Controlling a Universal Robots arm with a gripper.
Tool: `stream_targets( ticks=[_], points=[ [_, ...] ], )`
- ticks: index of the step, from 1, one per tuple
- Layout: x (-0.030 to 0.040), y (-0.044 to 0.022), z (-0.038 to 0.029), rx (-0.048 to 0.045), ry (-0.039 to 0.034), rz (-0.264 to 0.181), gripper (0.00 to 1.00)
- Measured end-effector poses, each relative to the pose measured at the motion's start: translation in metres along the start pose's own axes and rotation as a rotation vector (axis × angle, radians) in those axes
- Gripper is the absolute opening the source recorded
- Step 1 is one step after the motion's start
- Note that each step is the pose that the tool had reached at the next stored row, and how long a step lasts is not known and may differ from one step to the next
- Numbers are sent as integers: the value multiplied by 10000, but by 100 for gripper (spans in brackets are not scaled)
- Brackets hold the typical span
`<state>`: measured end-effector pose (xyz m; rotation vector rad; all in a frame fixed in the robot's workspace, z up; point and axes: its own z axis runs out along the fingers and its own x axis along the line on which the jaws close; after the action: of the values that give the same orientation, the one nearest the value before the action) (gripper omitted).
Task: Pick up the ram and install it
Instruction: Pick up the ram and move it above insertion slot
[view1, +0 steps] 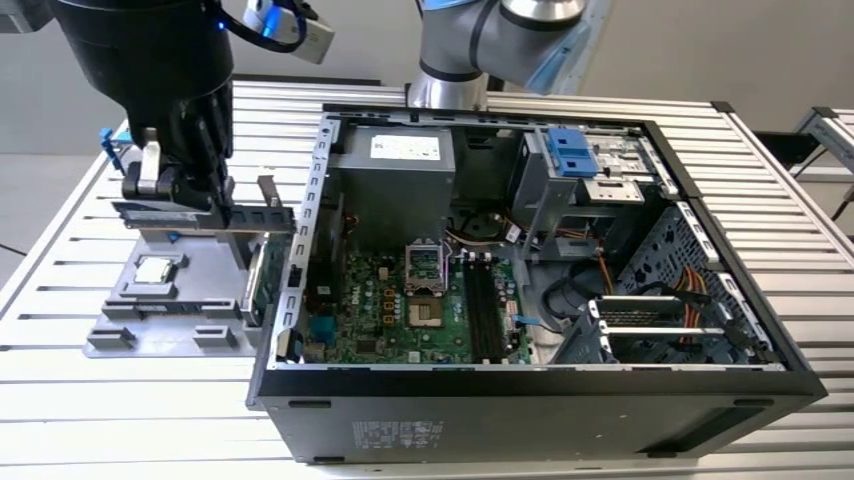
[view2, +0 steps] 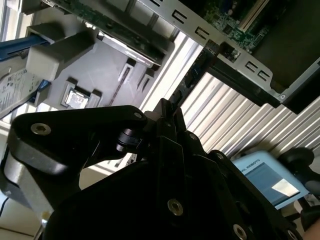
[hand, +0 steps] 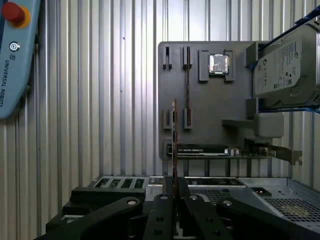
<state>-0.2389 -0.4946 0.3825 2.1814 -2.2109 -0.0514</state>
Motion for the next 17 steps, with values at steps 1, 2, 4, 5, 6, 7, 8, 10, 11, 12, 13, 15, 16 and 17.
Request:
stream_targets(
  ticks=[1,2,4,5,6,7,8,10,11,12,13,15,16,17],
  points=[
    [0,-13,0,-4,-1,-1,0],
    [0,-26,-1,-7,0,0,0],
    [-1,-53,-2,-15,0,0,0],
    [-1,-66,-3,-19,0,-1,0],
    [-1,-80,-4,-22,0,0,0],
    [-1,-94,-4,-25,0,0,0],
    [-2,-108,-5,-28,0,0,0],
    [-2,-138,-6,-32,0,-1,0],
    [-2,-152,-7,-33,0,0,0],
    [-2,-165,-8,-33,0,0,0],
    [-2,-176,-8,-34,0,-5,0],
    [-3,-199,-9,-35,1,-27,0],
    [-3,-211,-10,-35,3,-42,0],
    [-3,-222,-11,-36,4,-60,0]
  ],
)
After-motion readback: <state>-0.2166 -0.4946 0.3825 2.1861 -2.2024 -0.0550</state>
